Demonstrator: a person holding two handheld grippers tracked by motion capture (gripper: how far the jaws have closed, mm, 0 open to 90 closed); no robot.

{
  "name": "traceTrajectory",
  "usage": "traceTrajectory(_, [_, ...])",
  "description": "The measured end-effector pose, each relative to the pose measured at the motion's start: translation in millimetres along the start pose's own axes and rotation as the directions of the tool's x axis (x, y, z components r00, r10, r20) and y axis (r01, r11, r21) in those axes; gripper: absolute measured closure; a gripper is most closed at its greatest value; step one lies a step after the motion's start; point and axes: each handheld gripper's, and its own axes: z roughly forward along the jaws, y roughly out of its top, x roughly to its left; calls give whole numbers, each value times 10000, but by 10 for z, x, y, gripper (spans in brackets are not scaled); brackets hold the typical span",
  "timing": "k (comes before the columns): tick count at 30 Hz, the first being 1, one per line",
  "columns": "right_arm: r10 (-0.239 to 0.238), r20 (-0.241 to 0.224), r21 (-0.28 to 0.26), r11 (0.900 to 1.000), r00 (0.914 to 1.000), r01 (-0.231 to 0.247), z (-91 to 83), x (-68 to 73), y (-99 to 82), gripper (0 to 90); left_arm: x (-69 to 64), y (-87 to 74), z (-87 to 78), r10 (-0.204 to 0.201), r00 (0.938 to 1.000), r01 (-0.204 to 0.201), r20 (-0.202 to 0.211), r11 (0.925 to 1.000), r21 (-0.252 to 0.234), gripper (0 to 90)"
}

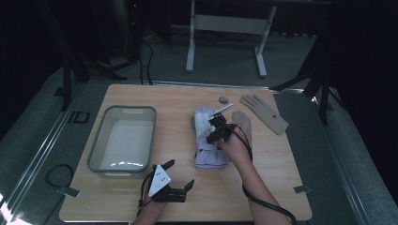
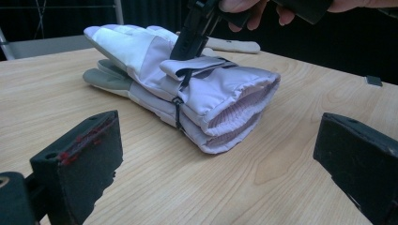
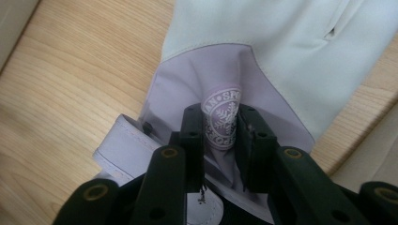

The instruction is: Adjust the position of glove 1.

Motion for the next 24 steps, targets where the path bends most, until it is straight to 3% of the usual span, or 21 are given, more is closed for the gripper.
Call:
traceTrajectory(5, [-165,29,178,9997,9999,165,-9,-12,27,675,0,0,-1,1,10000,-1,-12,10000,-7,17])
traceTrajectory(9, [-211,-95,-204,9996,9997,209,-73,-41,9,598,6,0,-1,-16,10000,16,1,10000,-3,17])
traceTrajectory(12, [-712,-314,-861,9939,9970,683,-197,-98,-55,422,6,2,5,-96,9999,97,-27,9999,47,16])
traceTrajectory(15, [-893,-309,-1587,9838,9955,834,-307,-160,-156,287,3,10,14,-75,9999,78,-99,9996,266,17])
traceTrajectory(17, [-713,-415,-2462,9674,9966,590,-374,-213,-251,220,6,18,27,-166,9998,171,-98,9986,509,17])
traceTrajectory(19, [-834,-599,-3059,9501,9947,612,-417,-266,-352,141,9,22,39,-269,9995,281,-191,9975,641,17])
traceTrajectory(24, [-1256,-959,-3688,9259,9874,819,-470,-386,-602,136,18,24,41,-385,9989,403,-255,9962,767,17])
